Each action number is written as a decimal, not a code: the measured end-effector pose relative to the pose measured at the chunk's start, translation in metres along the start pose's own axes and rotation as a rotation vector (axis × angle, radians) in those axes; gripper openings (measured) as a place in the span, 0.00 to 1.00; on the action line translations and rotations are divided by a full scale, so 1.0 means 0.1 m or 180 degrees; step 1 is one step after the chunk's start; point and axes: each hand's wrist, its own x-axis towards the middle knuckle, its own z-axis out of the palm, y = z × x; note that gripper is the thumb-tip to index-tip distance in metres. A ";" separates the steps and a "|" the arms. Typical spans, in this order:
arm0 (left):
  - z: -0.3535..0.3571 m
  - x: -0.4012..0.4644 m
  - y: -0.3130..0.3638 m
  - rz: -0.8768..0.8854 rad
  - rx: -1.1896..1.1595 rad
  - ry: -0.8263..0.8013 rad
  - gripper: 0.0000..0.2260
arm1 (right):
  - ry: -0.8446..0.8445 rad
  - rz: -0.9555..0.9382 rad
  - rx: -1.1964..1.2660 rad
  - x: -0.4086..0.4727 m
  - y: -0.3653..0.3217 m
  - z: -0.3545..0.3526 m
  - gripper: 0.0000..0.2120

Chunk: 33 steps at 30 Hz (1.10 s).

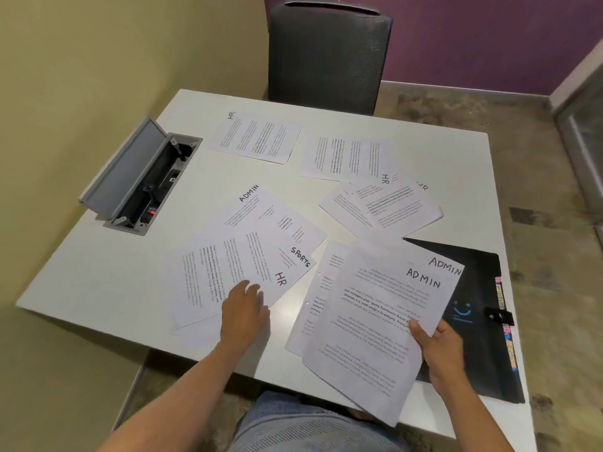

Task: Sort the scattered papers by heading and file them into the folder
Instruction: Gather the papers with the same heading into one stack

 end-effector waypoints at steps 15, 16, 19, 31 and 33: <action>0.05 0.27 -0.45 0.0077 0.0464 -0.1854 0.52 | 0.0282 -0.0052 0.0045 -0.31 0.06 0.73 0.13; 0.04 0.28 -0.43 0.0045 0.0430 -0.1843 0.51 | 0.0287 -0.0047 0.0055 -0.31 0.06 0.76 0.12; -0.01 0.32 -0.38 -0.0042 0.0273 -0.1821 0.49 | 0.0284 -0.0046 0.0090 -0.32 0.06 0.85 0.12; -0.16 0.41 -0.50 0.0199 0.0180 -0.1101 0.33 | 0.0289 -0.0069 0.0190 -0.36 0.10 0.98 0.12; -0.24 0.50 -0.57 0.0315 -0.0152 -0.0946 0.29 | 0.0287 -0.0081 0.0182 -0.36 0.09 0.99 0.12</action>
